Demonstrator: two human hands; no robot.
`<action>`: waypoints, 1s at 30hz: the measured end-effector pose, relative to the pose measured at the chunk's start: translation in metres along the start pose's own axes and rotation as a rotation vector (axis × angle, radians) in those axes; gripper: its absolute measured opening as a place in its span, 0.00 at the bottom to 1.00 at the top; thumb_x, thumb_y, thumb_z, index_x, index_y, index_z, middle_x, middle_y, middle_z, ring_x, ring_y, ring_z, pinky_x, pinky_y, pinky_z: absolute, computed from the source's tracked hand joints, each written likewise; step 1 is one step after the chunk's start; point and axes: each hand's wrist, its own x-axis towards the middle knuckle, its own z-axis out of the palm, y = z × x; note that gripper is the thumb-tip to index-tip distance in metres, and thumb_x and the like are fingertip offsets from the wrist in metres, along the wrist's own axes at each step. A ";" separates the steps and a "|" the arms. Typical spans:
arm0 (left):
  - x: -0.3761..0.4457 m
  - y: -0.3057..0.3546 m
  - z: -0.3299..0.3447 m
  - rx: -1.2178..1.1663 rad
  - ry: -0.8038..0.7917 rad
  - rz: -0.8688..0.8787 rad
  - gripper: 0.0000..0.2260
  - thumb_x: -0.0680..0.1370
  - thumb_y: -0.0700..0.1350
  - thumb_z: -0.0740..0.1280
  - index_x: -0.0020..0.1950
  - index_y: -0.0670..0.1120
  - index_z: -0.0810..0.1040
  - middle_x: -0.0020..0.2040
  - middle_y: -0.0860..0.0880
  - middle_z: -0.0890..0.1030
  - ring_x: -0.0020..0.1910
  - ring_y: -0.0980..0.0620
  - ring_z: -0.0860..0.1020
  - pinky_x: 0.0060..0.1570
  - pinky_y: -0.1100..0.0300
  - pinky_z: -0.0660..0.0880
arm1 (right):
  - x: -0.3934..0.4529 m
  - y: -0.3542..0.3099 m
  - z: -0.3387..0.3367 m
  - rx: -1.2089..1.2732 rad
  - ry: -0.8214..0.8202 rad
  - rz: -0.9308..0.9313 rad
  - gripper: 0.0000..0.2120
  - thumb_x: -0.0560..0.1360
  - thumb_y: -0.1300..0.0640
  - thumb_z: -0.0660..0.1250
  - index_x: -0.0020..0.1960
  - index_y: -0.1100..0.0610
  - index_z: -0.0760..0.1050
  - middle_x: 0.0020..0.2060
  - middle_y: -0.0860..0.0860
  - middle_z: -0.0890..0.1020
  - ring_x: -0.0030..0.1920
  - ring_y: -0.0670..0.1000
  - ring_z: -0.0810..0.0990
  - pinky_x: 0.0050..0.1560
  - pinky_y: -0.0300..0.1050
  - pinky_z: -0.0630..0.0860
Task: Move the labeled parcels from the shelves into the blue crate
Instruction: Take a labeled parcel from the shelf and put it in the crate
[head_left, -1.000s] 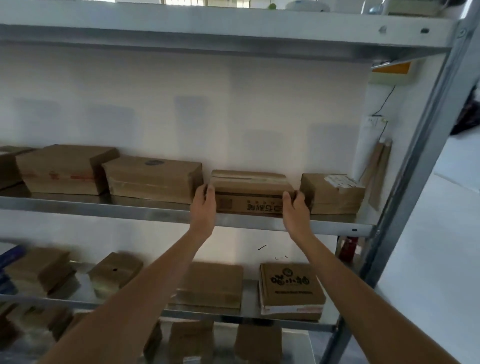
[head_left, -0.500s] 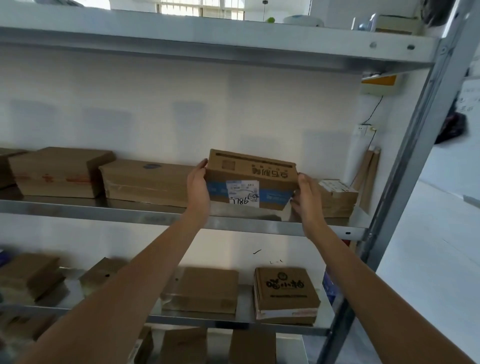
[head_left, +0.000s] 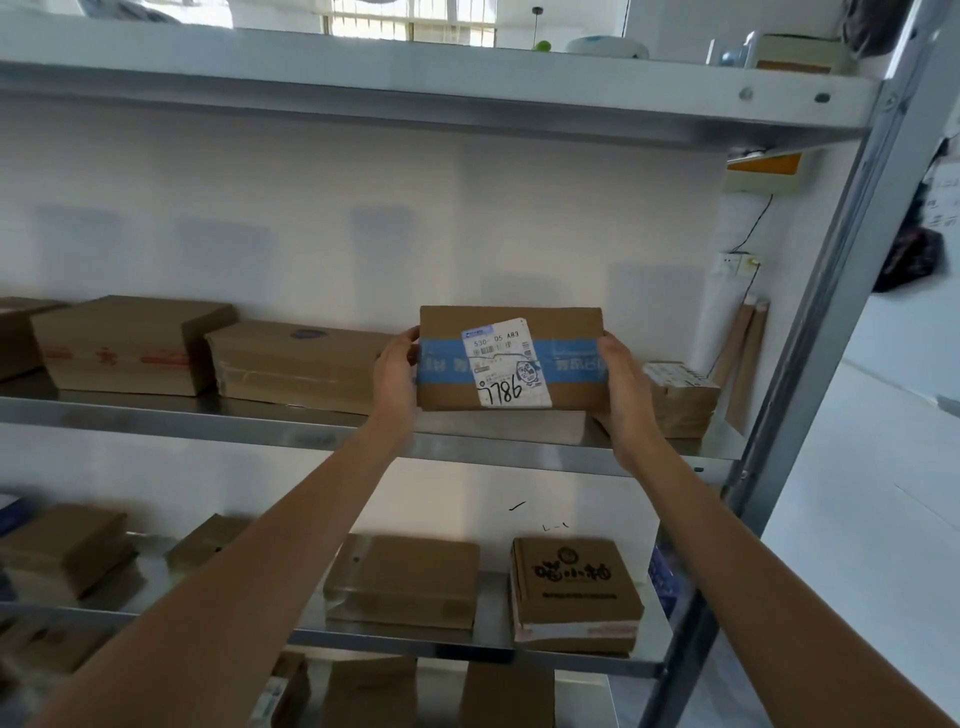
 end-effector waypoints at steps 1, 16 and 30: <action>0.001 0.000 -0.002 -0.025 -0.006 -0.017 0.15 0.81 0.49 0.59 0.64 0.44 0.76 0.54 0.45 0.81 0.49 0.50 0.80 0.35 0.62 0.79 | 0.000 -0.001 0.001 -0.005 -0.006 0.016 0.20 0.78 0.40 0.59 0.67 0.45 0.70 0.59 0.48 0.77 0.61 0.50 0.75 0.65 0.55 0.73; 0.005 -0.027 -0.015 0.338 -0.149 0.045 0.19 0.83 0.55 0.52 0.63 0.47 0.76 0.54 0.49 0.80 0.56 0.52 0.76 0.56 0.58 0.67 | -0.005 0.008 0.005 -0.264 -0.022 0.092 0.19 0.81 0.42 0.55 0.54 0.55 0.76 0.51 0.54 0.81 0.50 0.51 0.78 0.51 0.47 0.71; -0.008 -0.037 -0.043 0.487 -0.009 0.330 0.11 0.83 0.45 0.57 0.48 0.50 0.78 0.45 0.49 0.79 0.46 0.53 0.76 0.48 0.64 0.73 | -0.010 0.043 0.025 -0.668 0.283 -0.266 0.20 0.82 0.51 0.57 0.69 0.63 0.66 0.64 0.60 0.73 0.65 0.58 0.72 0.64 0.57 0.72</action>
